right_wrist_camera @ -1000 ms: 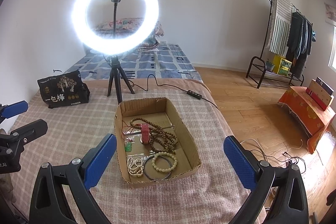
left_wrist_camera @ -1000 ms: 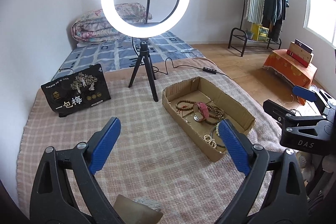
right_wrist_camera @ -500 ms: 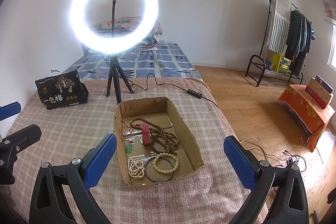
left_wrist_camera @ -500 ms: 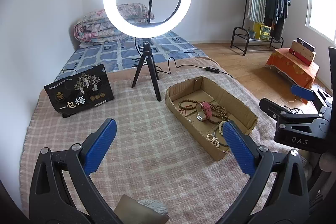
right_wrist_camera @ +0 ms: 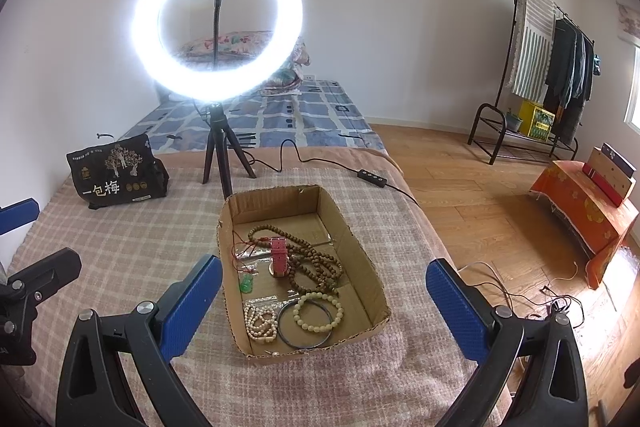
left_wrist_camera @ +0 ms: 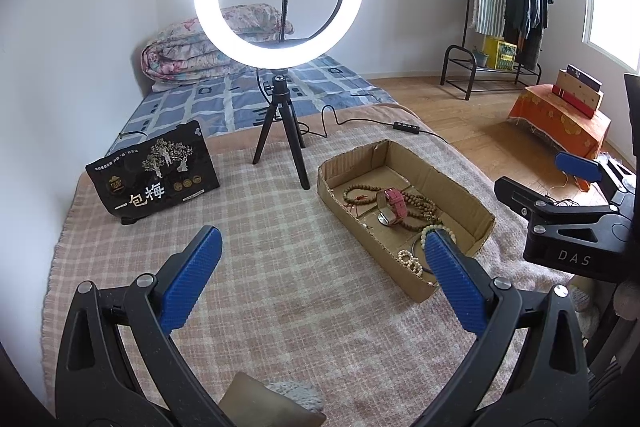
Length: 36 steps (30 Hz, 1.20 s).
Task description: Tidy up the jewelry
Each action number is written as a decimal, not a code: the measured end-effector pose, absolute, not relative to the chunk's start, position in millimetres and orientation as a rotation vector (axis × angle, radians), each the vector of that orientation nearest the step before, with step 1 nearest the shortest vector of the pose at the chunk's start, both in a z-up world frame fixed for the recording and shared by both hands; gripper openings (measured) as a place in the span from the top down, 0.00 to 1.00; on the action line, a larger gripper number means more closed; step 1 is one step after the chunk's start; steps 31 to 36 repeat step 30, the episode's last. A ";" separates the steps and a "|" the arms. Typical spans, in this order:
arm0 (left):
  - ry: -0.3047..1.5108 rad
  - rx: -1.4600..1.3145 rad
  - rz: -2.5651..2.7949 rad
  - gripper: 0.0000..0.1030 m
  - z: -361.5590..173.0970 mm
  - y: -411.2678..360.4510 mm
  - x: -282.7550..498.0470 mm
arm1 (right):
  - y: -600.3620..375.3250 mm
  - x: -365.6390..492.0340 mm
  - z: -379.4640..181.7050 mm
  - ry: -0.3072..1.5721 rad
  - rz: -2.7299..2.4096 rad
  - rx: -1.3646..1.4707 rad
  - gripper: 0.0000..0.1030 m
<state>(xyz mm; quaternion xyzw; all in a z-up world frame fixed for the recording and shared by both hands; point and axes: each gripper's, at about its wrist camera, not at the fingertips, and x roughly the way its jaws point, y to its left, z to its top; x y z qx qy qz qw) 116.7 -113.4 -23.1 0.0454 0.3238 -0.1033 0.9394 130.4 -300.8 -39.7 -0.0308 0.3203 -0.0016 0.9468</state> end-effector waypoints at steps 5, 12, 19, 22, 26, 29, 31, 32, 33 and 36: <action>0.657 0.088 -0.211 0.00 -22.7 -113.7 116.3 | -300.8 130.5 -39.6 0.652 -0.004 -0.061 0.00; 0.657 0.089 -0.213 0.00 -21.7 -114.1 116.2 | -300.2 130.9 -39.6 0.652 -0.008 -0.062 0.00; 0.655 0.090 -0.213 0.00 -21.5 -114.3 116.8 | -300.2 131.2 -39.9 0.652 -0.008 -0.064 0.00; 0.655 0.089 -0.210 0.00 -21.3 -114.3 116.4 | -300.2 131.0 -39.7 0.654 -0.009 -0.063 0.00; 0.652 0.092 -0.210 0.00 -21.3 -114.3 116.3 | -300.4 131.1 -40.4 0.657 -0.007 -0.063 0.00; 0.623 0.105 -0.181 0.00 -18.6 -112.2 115.2 | -301.0 131.7 -42.0 0.663 -0.005 -0.066 0.00; 0.619 0.109 -0.175 0.00 -18.0 -111.7 115.7 | -301.7 132.0 -43.1 0.667 -0.005 -0.065 0.00; 0.619 0.109 -0.175 0.00 -18.0 -111.7 115.7 | -301.7 132.0 -43.1 0.667 -0.005 -0.065 0.00; 0.619 0.109 -0.175 0.00 -18.0 -111.7 115.7 | -301.7 132.0 -43.1 0.667 -0.005 -0.065 0.00; 0.619 0.109 -0.175 0.00 -18.0 -111.7 115.7 | -301.7 132.0 -43.1 0.667 -0.005 -0.065 0.00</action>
